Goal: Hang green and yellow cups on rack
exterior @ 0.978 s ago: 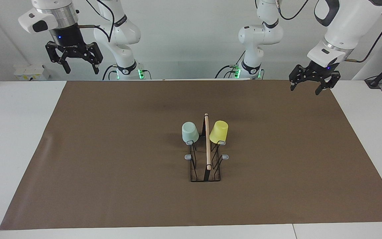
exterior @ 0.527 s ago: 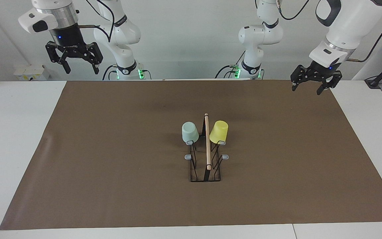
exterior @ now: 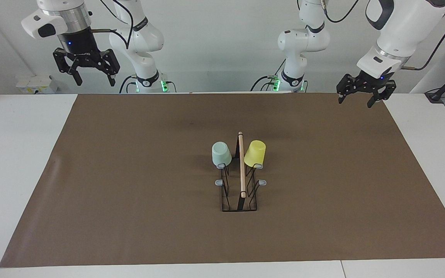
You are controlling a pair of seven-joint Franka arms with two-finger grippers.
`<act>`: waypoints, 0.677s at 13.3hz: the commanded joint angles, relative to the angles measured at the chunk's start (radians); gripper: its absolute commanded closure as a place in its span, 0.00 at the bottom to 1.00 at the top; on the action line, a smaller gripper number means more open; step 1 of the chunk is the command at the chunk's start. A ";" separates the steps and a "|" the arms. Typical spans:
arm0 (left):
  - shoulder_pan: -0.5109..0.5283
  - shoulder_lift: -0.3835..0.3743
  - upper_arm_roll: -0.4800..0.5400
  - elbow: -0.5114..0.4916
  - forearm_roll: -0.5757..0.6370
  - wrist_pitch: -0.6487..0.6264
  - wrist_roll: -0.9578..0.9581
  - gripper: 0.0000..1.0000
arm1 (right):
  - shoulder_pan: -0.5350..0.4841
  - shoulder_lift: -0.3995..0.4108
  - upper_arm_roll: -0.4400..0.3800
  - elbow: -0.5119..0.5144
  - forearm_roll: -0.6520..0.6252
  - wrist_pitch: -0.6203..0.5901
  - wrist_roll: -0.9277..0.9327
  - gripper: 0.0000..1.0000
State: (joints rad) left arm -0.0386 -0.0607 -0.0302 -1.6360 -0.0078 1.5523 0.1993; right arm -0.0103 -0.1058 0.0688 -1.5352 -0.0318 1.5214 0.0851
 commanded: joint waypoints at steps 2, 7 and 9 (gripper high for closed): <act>-0.073 0.030 0.056 0.070 0.017 -0.066 -0.060 0.00 | -0.014 -0.023 0.008 -0.025 -0.004 -0.004 0.008 0.00; -0.075 0.050 0.058 0.104 0.012 -0.083 -0.061 0.00 | -0.014 -0.025 0.008 -0.025 -0.004 -0.004 0.008 0.00; -0.067 0.050 0.058 0.104 0.012 -0.077 -0.061 0.00 | -0.014 -0.023 0.008 -0.025 -0.005 -0.004 0.008 0.00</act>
State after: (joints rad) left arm -0.0993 -0.0284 0.0173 -1.5676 -0.0072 1.4961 0.1517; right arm -0.0103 -0.1058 0.0688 -1.5356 -0.0318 1.5214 0.0851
